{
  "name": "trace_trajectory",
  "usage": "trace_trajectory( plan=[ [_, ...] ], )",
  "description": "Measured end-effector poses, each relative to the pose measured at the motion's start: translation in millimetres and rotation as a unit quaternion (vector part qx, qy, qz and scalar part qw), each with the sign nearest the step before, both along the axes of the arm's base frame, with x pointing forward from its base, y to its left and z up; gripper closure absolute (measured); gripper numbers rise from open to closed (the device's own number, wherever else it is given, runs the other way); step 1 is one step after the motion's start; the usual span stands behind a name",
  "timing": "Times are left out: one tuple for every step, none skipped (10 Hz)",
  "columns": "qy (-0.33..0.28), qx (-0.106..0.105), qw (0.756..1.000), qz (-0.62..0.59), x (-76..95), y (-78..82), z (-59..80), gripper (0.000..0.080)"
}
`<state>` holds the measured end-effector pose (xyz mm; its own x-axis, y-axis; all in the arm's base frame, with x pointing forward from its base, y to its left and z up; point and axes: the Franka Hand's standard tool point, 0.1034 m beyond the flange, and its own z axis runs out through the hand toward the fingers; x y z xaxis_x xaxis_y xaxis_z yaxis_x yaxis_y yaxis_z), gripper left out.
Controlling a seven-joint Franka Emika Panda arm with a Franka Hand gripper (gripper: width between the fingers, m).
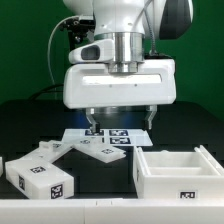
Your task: Assemble cabinet
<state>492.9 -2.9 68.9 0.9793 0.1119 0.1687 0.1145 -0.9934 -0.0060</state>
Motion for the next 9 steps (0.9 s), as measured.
trace_trajectory(
  plan=[
    [-0.001,0.007,0.999,-0.034,0.4,-5.0,0.3,0.0003],
    [0.001,0.014,0.997,-0.071,0.2,-1.9,-0.1,0.0003],
    [0.002,0.021,0.994,-0.104,-0.1,-1.7,-0.3,0.0003],
    [0.004,0.031,0.988,-0.154,-2.9,-6.0,-1.9,0.0003],
    [0.018,0.051,0.961,-0.271,-21.3,-25.7,-10.5,0.0003],
    [0.034,0.060,0.935,-0.349,-37.4,-30.6,-16.0,0.0003],
    [0.045,0.064,0.913,-0.401,-52.8,-31.8,-22.8,0.0003],
    [0.020,0.061,0.904,-0.423,-48.6,-34.3,-22.5,0.0003],
    [0.021,0.062,0.902,-0.427,-48.8,-32.2,-23.4,0.0003]
  ],
)
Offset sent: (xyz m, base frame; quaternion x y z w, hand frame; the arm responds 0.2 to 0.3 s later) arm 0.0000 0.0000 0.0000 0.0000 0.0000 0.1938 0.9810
